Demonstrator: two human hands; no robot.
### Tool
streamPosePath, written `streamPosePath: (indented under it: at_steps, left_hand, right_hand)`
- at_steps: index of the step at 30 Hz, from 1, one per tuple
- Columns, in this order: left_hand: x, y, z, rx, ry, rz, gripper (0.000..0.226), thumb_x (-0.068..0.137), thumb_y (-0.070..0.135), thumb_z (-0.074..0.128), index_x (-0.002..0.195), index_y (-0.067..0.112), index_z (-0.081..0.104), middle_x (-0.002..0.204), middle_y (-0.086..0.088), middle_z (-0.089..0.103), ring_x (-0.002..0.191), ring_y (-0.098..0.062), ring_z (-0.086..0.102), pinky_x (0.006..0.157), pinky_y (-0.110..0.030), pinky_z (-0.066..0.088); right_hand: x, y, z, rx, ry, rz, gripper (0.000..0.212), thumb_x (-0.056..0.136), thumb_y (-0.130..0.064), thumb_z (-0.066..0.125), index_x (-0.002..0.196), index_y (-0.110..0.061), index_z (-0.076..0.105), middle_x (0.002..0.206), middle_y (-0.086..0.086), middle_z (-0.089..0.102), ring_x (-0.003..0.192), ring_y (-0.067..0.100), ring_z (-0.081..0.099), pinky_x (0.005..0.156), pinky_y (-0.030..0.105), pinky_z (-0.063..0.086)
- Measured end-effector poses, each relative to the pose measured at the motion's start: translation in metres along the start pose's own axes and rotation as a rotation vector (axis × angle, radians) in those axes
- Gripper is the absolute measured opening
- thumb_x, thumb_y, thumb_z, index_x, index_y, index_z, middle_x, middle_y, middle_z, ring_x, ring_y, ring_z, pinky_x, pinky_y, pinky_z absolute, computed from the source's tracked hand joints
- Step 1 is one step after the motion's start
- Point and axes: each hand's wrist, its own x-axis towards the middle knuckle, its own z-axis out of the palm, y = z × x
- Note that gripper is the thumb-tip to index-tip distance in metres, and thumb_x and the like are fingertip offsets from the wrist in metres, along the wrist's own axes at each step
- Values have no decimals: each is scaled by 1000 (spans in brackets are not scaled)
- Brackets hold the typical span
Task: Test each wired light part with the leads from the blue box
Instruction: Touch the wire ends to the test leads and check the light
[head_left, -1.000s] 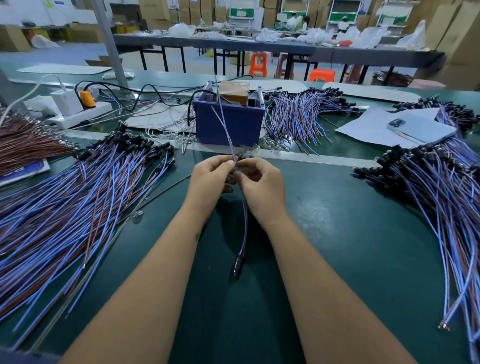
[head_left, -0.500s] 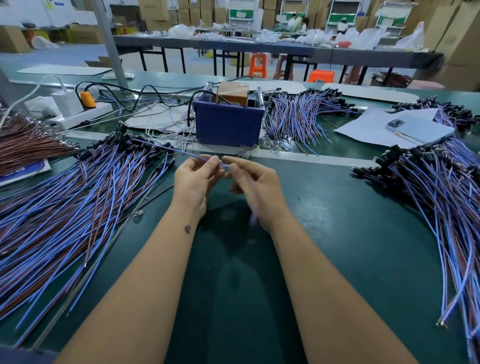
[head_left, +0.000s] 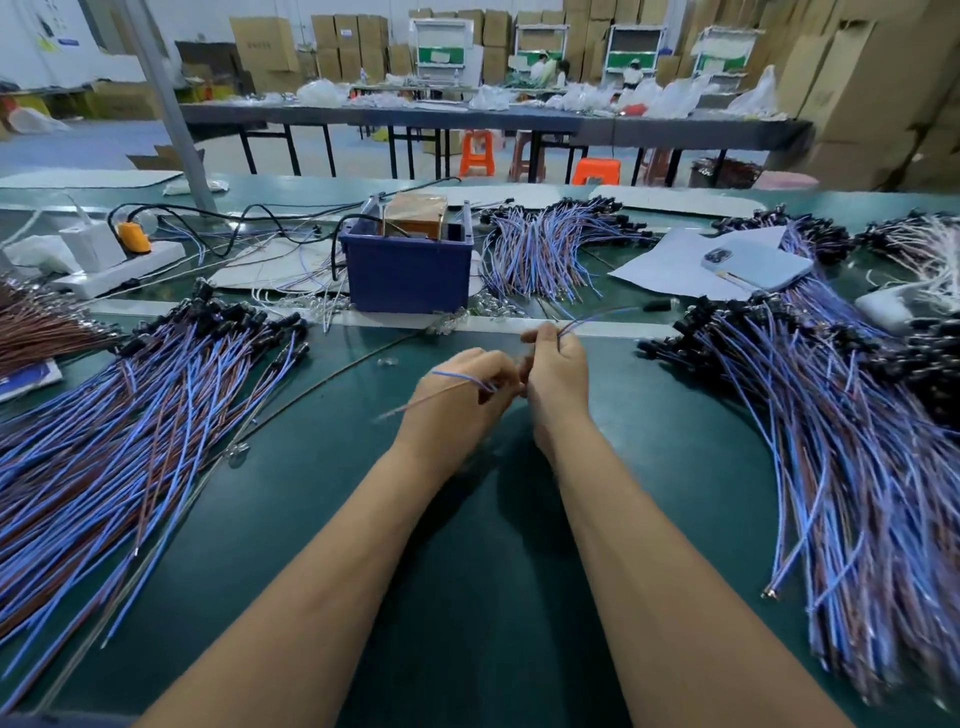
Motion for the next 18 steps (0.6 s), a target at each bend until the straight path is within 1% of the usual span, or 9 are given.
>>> streamPosePath:
  at_steps: [2,5,7,9,11,13,14,15,18]
  left_hand:
    - [5,26,20,-44,-50,70,6,84,17,65,88,14,69,80,-3,66,73,-22,61,66,-38,50]
    - [13,70,53,-195,-77,75,15,82,7,66,96,11,71,85,-2,69,72,-20,63,71,-35,53]
    - [18,97,72,-326,-91,60,15,81,1,67,92,9,72,84,-3,69,69,-18,63,70,-31,54]
    - [19,121,93,-459,-146,58,18,81,-7,64,92,5,72,84,-7,69,72,-20,63,68,-27,54]
    - [18,140,109,-543,-305,21,29,84,-12,59,105,3,70,95,-11,69,84,-22,65,75,-26,54]
    - [14,152,120,-569,-465,4,40,85,-14,55,119,4,64,106,-12,69,96,-24,64,85,-26,53]
    - [12,154,124,-573,-506,10,42,85,-14,54,121,4,63,107,-13,68,98,-24,64,87,-25,52]
    - [10,154,126,-565,-524,9,41,85,-13,54,120,4,64,106,-13,69,98,-24,64,88,-24,51]
    - [8,147,126,-530,-517,-37,32,85,-8,57,111,4,69,102,-11,72,95,-21,66,86,-21,51]
  right_hand:
    - [12,-18,-33,-53,11,-18,30,104,-17,38,77,-14,51,49,0,39,33,4,34,38,19,27]
    - [30,-48,-88,-267,25,-72,23,99,-15,43,80,-11,53,52,0,41,43,10,38,45,24,30]
    - [39,-67,-122,-488,33,-123,19,97,-19,47,81,-10,54,61,8,46,54,19,41,52,25,34]
    - [45,-85,-159,-761,71,-172,26,94,-22,49,71,-12,47,64,9,47,59,24,40,59,32,31]
    - [48,-95,-193,-1016,115,-186,29,91,-23,52,65,-15,42,62,4,45,60,25,40,58,35,28]
    - [46,-99,-218,-1243,168,-137,9,89,-21,55,83,-15,54,78,4,55,75,29,52,62,34,34]
    - [45,-97,-226,-1318,185,-97,13,89,-20,56,100,-13,57,91,6,59,85,30,56,66,35,39]
    - [45,-94,-232,-1366,198,-54,26,88,-18,56,114,-12,56,103,9,60,92,32,58,70,36,44]
    - [42,-84,-231,-1417,275,-57,41,86,-16,57,126,-11,52,130,18,47,110,36,52,77,39,44]
